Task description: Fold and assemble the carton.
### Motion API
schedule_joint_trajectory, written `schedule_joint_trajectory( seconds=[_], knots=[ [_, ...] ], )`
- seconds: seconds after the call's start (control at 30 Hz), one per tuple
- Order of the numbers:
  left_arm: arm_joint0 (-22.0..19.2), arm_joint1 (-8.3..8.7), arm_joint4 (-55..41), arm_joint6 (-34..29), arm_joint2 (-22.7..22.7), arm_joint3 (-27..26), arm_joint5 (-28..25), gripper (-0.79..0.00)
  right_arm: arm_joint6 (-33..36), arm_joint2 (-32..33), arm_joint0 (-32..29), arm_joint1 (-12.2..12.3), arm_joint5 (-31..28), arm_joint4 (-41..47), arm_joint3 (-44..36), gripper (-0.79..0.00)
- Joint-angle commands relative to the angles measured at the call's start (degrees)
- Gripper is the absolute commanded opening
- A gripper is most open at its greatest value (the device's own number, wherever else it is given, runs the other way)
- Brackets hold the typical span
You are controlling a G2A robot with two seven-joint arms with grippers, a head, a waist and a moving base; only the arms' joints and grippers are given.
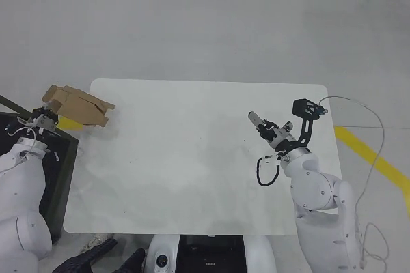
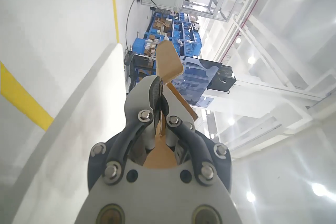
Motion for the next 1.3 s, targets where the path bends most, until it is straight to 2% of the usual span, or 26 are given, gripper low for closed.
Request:
schedule_joint_trajectory(
  seconds=[0.0,0.2,0.33,0.5,0.73,0.9,1.03,1.27],
  knots=[
    [0.0,0.01,-1.0,-1.4,-0.2,-0.8,0.1,-0.785,0.0,0.0,0.0,0.0,0.0,0.0,0.0,0.0],
    [0.7,-0.43,-4.4,-5.7,-0.2,-5.2,1.3,-0.785,0.0,0.0,0.0,0.0,0.0,0.0,0.0,0.0],
    [2.6,-1.3,-6.3,-8.1,1.1,-11.4,2.0,-0.785,0.0,0.0,0.0,0.0,0.0,0.0,0.0,0.0],
    [7.5,-2.94,-8.8,-7.9,4.3,-23.3,3.5,-0.785,0.0,0.0,0.0,0.0,0.0,0.0,0.0,0.0],
    [16.4,-5.27,-10.6,-0.7,11.0,-41.6,6.0,-0.785,0.0,0.0,0.0,0.0,0.0,0.0,0.0,0.0],
    [20.2,-6.59,-9.9,3.3,17.1,-51.2,7.6,-0.785,0.0,0.0,0.0,0.0,0.0,0.0,0.0,0.0],
    [21.6,-7.38,-9.1,5.3,21.2,-55.7,8.2,-0.785,0.0,0.0,0.0,0.0,0.0,0.0,0.0,0.0],
    [21.1,-8.29,-8.1,5.8,26.2,-58.1,9.6,-0.785,0.0,0.0,0.0,0.0,0.0,0.0,0.0,0.0]
  ],
)
